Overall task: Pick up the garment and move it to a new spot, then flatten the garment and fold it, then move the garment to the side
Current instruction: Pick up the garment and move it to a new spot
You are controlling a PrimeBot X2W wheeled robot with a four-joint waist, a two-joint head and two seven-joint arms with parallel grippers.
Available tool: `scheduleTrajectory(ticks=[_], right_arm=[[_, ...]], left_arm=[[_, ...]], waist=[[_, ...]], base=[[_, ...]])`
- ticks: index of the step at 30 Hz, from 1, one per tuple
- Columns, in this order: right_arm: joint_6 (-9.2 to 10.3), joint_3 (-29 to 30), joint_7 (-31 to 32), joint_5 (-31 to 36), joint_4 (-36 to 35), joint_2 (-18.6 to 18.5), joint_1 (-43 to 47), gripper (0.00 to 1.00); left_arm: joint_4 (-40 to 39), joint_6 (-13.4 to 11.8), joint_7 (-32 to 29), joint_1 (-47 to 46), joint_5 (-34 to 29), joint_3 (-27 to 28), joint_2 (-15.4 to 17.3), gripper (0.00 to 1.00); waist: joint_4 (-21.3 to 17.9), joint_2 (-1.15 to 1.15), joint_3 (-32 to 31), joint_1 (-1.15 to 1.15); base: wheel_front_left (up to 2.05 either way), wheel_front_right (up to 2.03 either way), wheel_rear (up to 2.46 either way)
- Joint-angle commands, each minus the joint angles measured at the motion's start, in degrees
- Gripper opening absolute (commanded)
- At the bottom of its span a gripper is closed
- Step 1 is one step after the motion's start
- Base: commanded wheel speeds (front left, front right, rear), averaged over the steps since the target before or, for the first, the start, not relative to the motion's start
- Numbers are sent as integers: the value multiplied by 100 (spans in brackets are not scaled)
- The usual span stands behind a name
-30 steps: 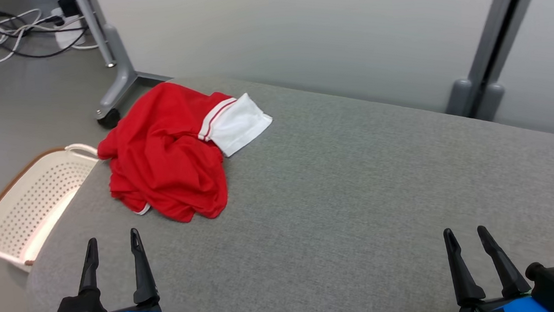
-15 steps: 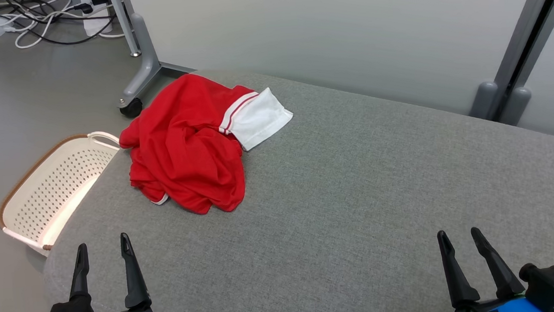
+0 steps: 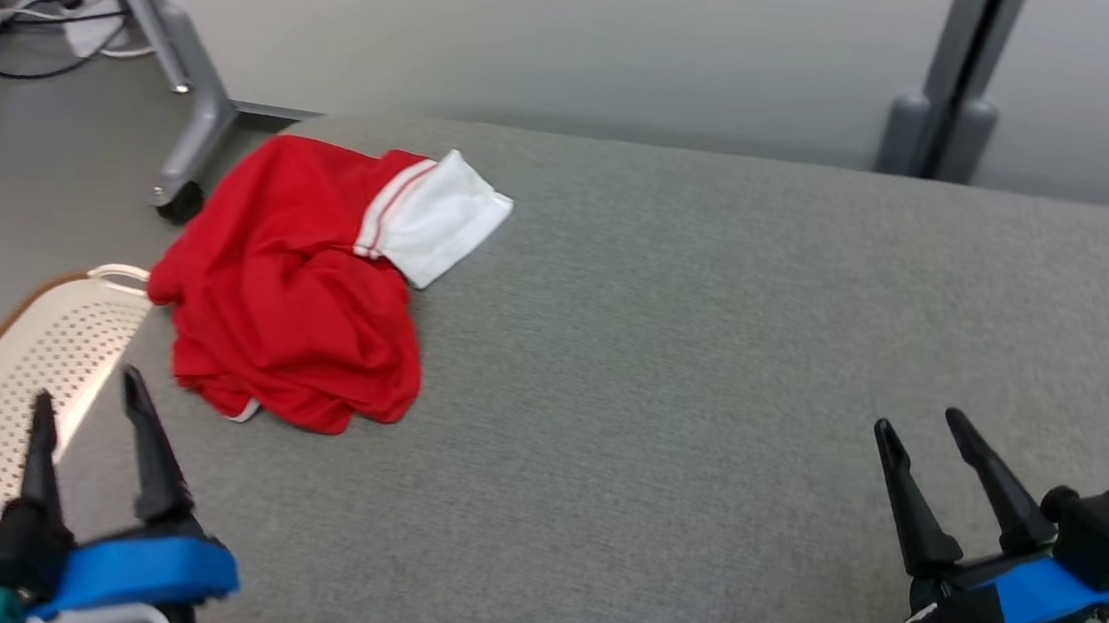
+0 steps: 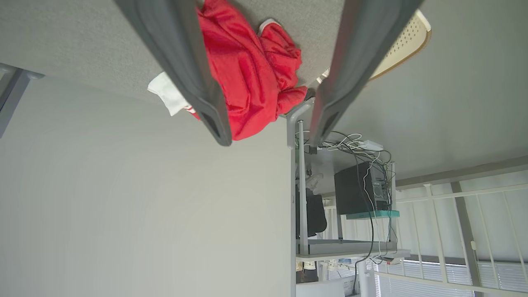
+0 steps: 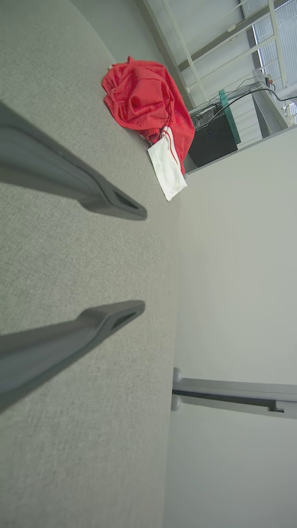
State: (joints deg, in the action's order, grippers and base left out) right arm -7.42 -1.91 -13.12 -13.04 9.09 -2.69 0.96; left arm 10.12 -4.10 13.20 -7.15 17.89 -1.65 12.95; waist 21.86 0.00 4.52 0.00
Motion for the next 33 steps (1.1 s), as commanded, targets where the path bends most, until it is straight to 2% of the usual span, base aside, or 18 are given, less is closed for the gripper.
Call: scheduleTrajectory(ticks=[1, 8, 18, 25, 33], right_arm=[[-13, 23, 24, 28, -47, -36, -66, 100], [-13, 123, 344, 343, -686, -34, -225, 100], [-13, 296, 683, 634, -1554, -31, -438, 100], [-13, 365, 765, 683, -1855, -32, -539, 100], [-13, 387, 746, 669, -1917, -32, -580, 100]], left_arm=[[2, 6, -1, -125, 41, 29, 13, 100], [300, 105, 20, -1065, 236, 341, 344, 100], [1508, 345, 13, -2445, 437, 610, 888, 100], [2831, 566, -80, -3111, 509, 575, 1155, 100], [4167, 799, -149, -3422, 504, 363, 1142, 100]], waist=[[-37, 0, 31, 0], [-617, 0, 588, 0], [-1304, 0, 1469, 0], [-1519, 0, 1936, 0], [-1561, 0, 2119, 0]], base=[[0, 0, 0], [0, 0, 0], [0, 0, 0], [0, 0, 0], [0, 0, 0]])
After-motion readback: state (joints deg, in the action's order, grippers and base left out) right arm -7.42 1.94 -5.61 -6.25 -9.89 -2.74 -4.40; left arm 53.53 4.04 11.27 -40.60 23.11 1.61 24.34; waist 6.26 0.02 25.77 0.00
